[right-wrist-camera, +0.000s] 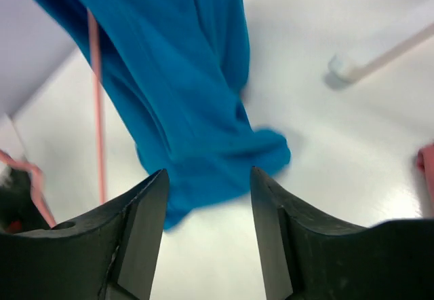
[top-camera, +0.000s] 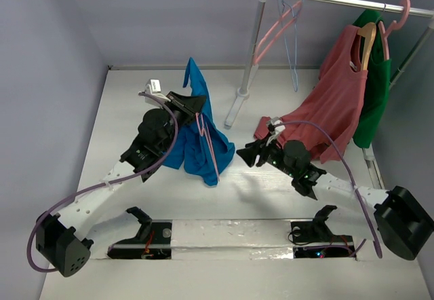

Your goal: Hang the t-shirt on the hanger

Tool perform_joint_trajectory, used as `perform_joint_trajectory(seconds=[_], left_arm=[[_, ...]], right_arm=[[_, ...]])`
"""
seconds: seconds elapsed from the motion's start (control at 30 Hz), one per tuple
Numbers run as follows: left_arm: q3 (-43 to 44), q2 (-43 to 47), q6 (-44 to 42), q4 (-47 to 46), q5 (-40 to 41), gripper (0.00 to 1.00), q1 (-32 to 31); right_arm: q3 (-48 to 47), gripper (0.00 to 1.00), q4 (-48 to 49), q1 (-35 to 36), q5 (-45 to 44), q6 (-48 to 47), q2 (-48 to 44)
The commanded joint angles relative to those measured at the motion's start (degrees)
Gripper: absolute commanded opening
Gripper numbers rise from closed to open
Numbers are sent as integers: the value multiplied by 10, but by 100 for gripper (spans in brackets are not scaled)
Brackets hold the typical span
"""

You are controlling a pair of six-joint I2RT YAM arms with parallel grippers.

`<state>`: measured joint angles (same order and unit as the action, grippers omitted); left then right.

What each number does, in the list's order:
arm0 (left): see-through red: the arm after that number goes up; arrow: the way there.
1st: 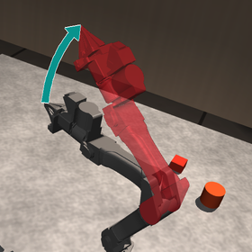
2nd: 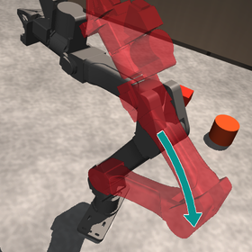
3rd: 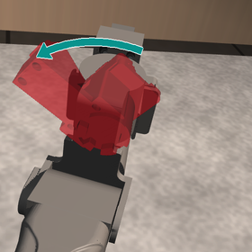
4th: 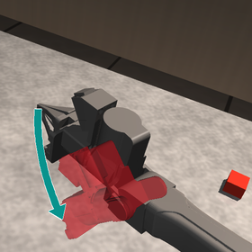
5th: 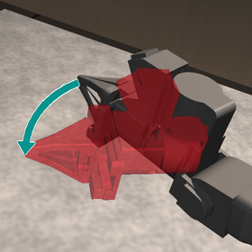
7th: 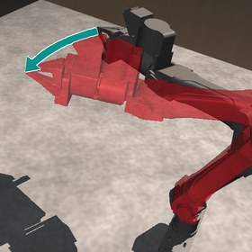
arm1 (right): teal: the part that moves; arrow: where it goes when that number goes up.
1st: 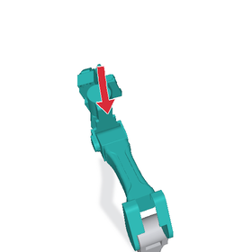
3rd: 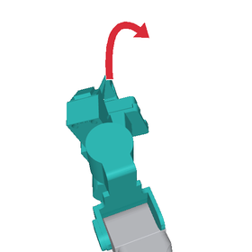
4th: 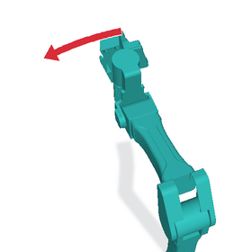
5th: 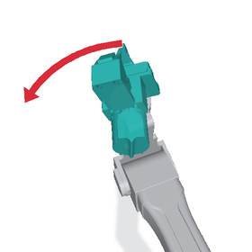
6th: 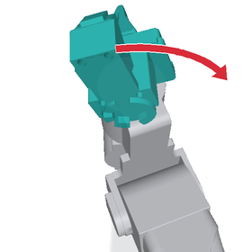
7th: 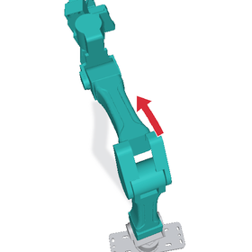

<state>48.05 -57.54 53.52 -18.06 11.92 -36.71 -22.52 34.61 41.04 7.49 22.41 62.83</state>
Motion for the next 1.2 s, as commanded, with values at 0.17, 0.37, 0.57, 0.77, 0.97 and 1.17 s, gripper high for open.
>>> perform_joint_trajectory(seconds=[0.17, 0.37, 0.57, 0.77, 0.97, 1.17], left_arm=[[39, 28, 5, -30, -16, 0, 4], [39, 23, 10, -36, -25, 0, 4], [40, 23, 10, -36, -30, 0, 4], [48, 19, 12, -35, -35, 0, 9], [48, 16, 24, -46, -38, 0, 9], [51, 8, 52, -112, -39, 0, 16]], right_arm=[[-52, 62, -32, 1, 66, -133, 65], [-100, 63, -3, 1, 62, -168, 142], [-117, 64, 29, 1, 67, -203, 172], [-128, 42, 47, 1, 89, -202, 189], [-121, 7, 67, 13, 92, -177, 191], [-71, 0, 59, 70, 25, -138, 153]])
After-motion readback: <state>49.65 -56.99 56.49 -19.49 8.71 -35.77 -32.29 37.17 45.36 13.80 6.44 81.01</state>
